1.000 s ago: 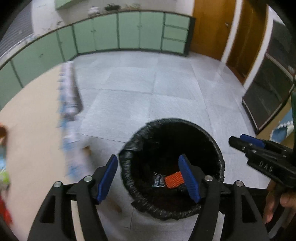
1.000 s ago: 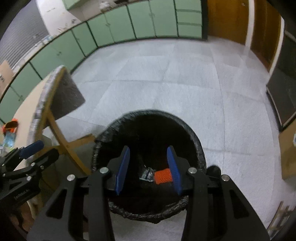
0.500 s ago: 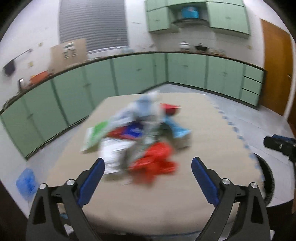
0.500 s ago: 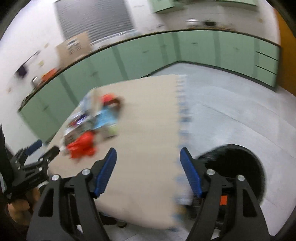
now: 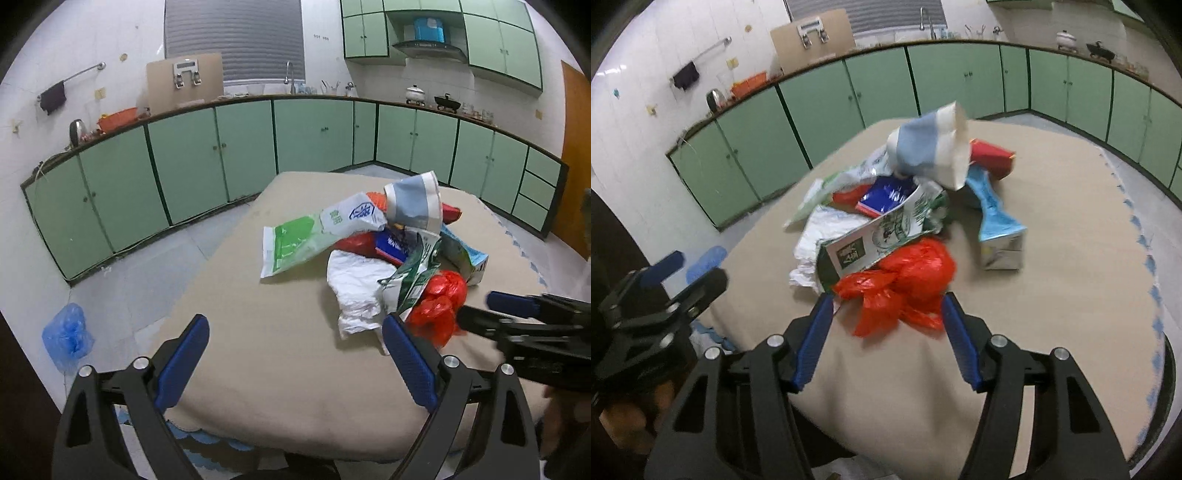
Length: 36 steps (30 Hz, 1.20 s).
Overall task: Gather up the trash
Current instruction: 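Move both tools back over the trash pile on the table, then grasp the red plastic bag with the right tool while the left tool grasps the green milk carton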
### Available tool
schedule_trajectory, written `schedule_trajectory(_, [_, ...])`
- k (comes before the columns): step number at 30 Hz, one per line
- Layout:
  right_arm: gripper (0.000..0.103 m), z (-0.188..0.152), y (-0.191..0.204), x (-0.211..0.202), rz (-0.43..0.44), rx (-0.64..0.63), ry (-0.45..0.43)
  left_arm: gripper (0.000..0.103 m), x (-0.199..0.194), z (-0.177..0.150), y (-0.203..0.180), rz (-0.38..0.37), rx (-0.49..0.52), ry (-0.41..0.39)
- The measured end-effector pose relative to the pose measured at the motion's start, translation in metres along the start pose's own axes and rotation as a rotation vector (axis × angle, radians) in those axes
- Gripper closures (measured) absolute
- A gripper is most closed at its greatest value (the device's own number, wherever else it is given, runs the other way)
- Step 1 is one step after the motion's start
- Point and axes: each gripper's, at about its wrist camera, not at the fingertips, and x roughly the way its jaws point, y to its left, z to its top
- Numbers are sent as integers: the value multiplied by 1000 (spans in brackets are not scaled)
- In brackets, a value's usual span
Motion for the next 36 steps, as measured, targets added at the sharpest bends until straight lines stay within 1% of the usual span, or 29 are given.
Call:
schedule_trajectory(1, [49, 0, 1, 9, -9, -7, 14, 10, 2, -1, 1, -7, -1, 1])
schedule_trajectory(2, [61, 0, 2, 18, -18, -18, 39, 10, 3, -3, 2, -10, -2, 2])
schedule_trajectory(3, [76, 0, 3, 26, -13, -23, 63, 10, 5, -3, 2, -14, -4, 6])
schedule_trajectory(4, [82, -1, 1, 29, -15, -26, 71, 10, 7, -4, 2, -23, -7, 13])
schedule_trajectory(5, [90, -1, -1, 29, -21, -32, 66, 10, 9, -3, 2, -30, -7, 16])
schedule_trajectory(6, [93, -1, -2, 26, -19, -31, 56, 10, 10, -4, 1, -38, -5, 17])
schedule_trajectory(9, [96, -1, -13, 12, -11, -23, 23, 10, 15, -2, -12, -82, 16, 7])
schedule_trajectory(13, [97, -1, -34, -14, -15, -9, -8, 11, 29, 6, -38, -145, 38, -3])
schedule_trajectory(15, [97, -2, -43, -28, -13, -2, -21, 12, 38, 9, -52, -163, 57, -2])
schedule_trajectory(17, [97, -4, -52, -39, -17, 4, -33, 18, 46, 10, -64, -177, 84, 11])
schedule_trajectory(21, [97, -9, -58, -47, -19, 31, -48, 19, 48, 7, -82, -213, 130, 16])
schedule_trajectory(25, [97, -16, -68, -56, -22, 77, -54, 19, 56, 2, -94, -214, 168, 37])
schedule_trajectory(27, [97, -19, -71, -60, -23, 86, -55, 24, 64, 0, -95, -212, 177, 60])
schedule_trajectory(28, [97, -20, -71, -62, -25, 87, -55, 34, 68, -1, -98, -211, 181, 83])
schedule_trajectory(29, [97, -20, -71, -63, -25, 87, -56, 46, 69, -2, -98, -217, 181, 96])
schedule_trajectory(30, [97, -19, -71, -65, -26, 87, -61, 52, 70, -3, -99, -226, 178, 106])
schedule_trajectory(31, [97, -19, -72, -67, -27, 88, -64, 64, 71, -4, -99, -227, 176, 112])
schedule_trajectory(32, [97, -20, -73, -68, -25, 90, -67, 69, 71, -5, -100, -229, 170, 121])
schedule_trajectory(33, [97, -20, -74, -70, -25, 92, -71, 71, 69, -6, -100, -228, 167, 119])
schedule_trajectory(34, [97, -21, -75, -71, -25, 93, -73, 76, 65, -5, -101, -223, 166, 109])
schedule_trajectory(35, [97, -21, -76, -74, -25, 94, -76, 80, 62, -5, -101, -223, 164, 101])
schedule_trajectory(36, [97, -21, -76, -74, -24, 95, -76, 80, 57, -5, -101, -229, 153, 90])
